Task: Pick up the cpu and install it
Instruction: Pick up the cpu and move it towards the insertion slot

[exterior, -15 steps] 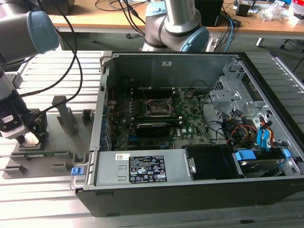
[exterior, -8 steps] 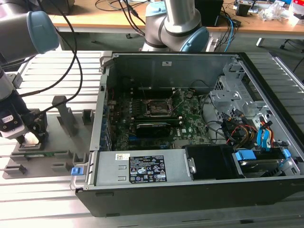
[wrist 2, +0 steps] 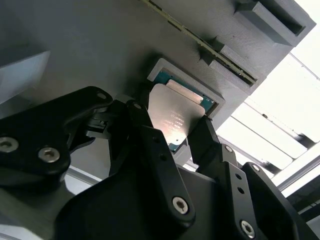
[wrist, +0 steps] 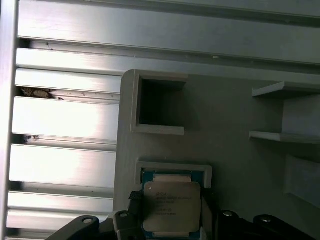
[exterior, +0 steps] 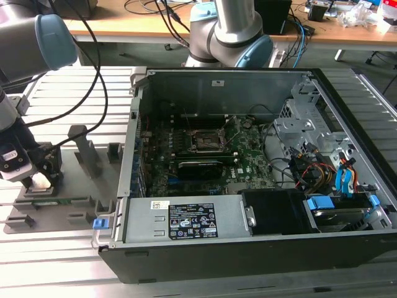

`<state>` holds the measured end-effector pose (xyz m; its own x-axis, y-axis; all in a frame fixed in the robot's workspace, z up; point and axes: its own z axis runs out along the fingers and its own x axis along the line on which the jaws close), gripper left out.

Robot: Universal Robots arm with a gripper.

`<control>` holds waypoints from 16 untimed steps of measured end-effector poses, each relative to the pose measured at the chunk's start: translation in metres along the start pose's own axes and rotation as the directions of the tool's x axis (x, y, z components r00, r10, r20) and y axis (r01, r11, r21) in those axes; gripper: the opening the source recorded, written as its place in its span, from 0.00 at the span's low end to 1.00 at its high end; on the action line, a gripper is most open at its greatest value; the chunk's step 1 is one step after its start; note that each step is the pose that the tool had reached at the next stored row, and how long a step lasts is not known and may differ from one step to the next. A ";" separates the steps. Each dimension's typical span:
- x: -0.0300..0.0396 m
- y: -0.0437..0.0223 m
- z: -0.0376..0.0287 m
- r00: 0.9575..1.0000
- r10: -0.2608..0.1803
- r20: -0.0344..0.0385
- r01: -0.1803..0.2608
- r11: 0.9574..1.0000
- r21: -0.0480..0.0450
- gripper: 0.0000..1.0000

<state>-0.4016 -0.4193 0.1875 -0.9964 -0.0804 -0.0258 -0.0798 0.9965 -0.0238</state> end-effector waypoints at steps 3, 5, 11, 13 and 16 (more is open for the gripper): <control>0.0000 -0.0001 -0.0022 1.000 0.000 0.000 0.000 1.000 0.000 0.55; -0.0003 -0.0003 -0.0106 1.000 0.000 0.000 0.000 1.000 0.000 0.55; -0.0007 -0.0007 -0.0277 1.000 0.000 0.000 0.000 1.000 0.000 0.55; -0.0009 -0.0008 -0.0332 1.000 0.000 0.000 0.000 1.000 0.000 0.55; -0.0010 -0.0010 -0.0396 1.000 0.000 0.000 0.000 1.000 0.000 0.55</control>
<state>-0.4016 -0.4193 0.2272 -0.9964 -0.0805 -0.0258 -0.0798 0.9965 -0.0241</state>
